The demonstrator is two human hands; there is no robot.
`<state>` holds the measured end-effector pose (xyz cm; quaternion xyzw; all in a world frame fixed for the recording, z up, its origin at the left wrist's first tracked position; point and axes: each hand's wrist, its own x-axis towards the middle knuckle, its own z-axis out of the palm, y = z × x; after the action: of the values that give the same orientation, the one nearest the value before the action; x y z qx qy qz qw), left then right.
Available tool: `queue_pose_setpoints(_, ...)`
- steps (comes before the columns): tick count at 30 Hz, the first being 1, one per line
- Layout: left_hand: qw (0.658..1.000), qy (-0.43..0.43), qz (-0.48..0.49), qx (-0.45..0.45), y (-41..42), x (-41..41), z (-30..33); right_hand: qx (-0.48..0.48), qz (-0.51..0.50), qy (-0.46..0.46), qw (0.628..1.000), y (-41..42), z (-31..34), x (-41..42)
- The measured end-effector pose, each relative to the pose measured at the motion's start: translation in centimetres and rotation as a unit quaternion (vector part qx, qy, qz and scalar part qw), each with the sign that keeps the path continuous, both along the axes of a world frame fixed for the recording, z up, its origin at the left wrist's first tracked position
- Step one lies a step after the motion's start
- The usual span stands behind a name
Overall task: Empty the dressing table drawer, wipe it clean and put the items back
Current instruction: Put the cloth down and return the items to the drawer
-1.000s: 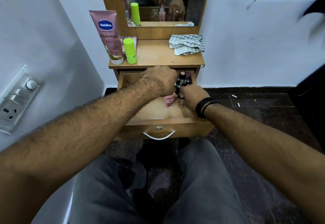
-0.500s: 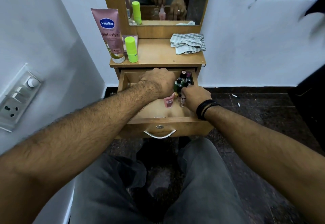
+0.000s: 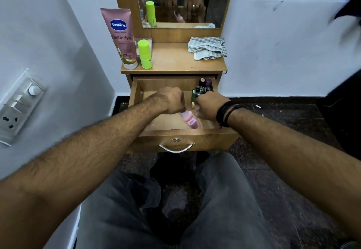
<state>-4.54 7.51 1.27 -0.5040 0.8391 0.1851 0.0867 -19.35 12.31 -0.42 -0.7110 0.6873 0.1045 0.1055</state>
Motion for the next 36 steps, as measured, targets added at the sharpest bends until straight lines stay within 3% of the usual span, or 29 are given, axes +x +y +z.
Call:
queue_pose_setpoints(7,0.980,0.038,0.076,0.178,0.7,0.9,-3.9,0.133,-0.025,0.082,0.987,0.5,0.0,1.6)
queue_pose_setpoints(15,0.990,0.011,0.030,0.140,1.2,-0.4,-6.0,0.148,-0.081,0.101,0.980,0.9,-1.1,1.3)
queue_pose_setpoints(26,0.987,0.000,0.016,0.157,0.8,-1.1,-6.6,0.161,-0.104,0.111,0.975,0.8,-1.3,1.7)
queue_pose_setpoints(31,0.990,0.005,0.023,0.136,0.2,-0.1,-5.8,0.132,-0.079,0.115,0.981,1.0,-0.4,1.6)
queue_pose_setpoints(36,0.996,-0.041,-0.052,-0.061,-2.0,2.0,-2.3,0.008,-0.044,0.076,0.996,0.0,1.7,2.9)
